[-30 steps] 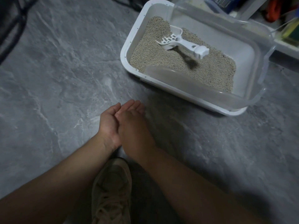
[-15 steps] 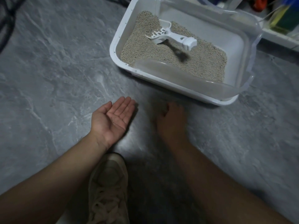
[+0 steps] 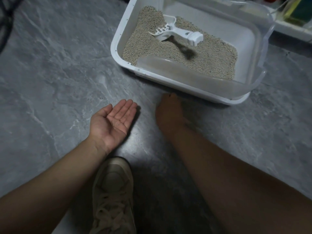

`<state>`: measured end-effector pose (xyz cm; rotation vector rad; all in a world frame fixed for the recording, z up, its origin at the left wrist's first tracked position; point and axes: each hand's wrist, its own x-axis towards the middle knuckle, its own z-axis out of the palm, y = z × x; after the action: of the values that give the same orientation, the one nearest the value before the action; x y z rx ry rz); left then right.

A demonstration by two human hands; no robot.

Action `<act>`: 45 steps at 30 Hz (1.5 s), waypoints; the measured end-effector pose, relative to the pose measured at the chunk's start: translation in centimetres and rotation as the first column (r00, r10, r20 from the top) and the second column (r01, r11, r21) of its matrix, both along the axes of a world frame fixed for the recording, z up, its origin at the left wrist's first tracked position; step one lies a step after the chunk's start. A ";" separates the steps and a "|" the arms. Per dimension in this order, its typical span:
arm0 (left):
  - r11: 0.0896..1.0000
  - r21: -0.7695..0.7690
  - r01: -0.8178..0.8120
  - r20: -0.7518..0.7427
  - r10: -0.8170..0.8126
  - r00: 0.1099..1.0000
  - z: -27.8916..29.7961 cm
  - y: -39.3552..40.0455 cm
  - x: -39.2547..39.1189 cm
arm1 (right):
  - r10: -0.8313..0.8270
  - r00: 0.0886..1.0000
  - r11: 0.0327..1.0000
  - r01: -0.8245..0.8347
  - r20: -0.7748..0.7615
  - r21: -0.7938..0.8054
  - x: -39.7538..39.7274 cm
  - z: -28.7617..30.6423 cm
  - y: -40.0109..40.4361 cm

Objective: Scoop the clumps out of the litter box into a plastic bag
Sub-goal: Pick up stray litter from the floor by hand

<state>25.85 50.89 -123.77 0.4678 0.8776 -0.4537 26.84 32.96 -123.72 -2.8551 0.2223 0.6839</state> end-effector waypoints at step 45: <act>1.000 0.005 0.011 -0.004 -0.011 1.000 -0.3 0.3 0.4 | 0.076 0.997 0.996 -0.076 0.004 0.037 0.8 1.7 2.4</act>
<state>26.20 51.20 -124.05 0.4764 0.8800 -0.4630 27.65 35.33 -121.97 -2.8415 0.1005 0.6915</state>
